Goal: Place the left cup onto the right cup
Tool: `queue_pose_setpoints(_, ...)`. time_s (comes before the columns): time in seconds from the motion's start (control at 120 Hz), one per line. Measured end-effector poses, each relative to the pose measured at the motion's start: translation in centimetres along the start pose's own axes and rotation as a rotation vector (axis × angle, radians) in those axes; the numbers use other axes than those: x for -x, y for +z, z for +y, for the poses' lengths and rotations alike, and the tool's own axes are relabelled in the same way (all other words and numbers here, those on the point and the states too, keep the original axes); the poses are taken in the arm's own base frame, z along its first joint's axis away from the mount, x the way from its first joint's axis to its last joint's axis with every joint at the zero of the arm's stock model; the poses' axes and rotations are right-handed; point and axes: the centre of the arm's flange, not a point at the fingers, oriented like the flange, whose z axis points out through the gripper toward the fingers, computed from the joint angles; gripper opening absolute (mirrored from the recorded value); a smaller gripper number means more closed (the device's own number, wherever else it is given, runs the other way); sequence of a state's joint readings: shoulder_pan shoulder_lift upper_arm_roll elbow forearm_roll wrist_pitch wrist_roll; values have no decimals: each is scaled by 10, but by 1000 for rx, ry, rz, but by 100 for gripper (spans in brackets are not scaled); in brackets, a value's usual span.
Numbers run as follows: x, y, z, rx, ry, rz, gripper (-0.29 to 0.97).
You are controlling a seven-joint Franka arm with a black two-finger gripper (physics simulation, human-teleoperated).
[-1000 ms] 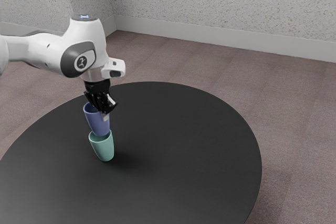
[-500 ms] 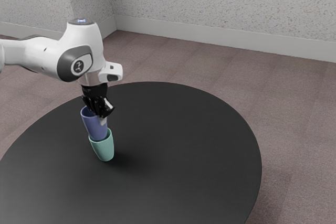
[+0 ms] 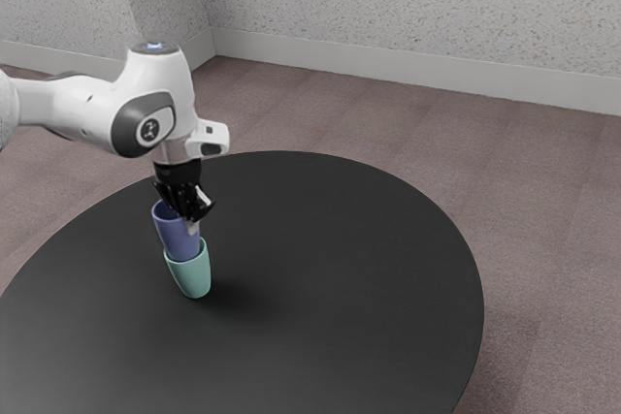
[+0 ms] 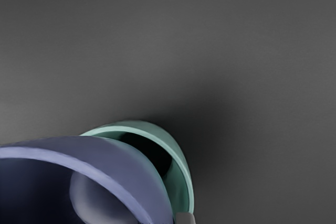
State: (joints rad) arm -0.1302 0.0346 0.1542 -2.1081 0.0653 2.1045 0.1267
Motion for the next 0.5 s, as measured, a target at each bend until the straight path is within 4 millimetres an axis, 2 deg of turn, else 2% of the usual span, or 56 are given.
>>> queue_pose_setpoints(0.1, -1, 1, 2, 1, 2, 3, -4)
queue_pose_setpoints(0.233, -1, 3, 6, 10, 5, 3, 26)
queue_pose_setpoints(0.317, -1, 3, 7, 12, 7, 5, 40)
queue_pose_setpoints(0.5, -1, -1, 8, 13, 9, 15, 56)
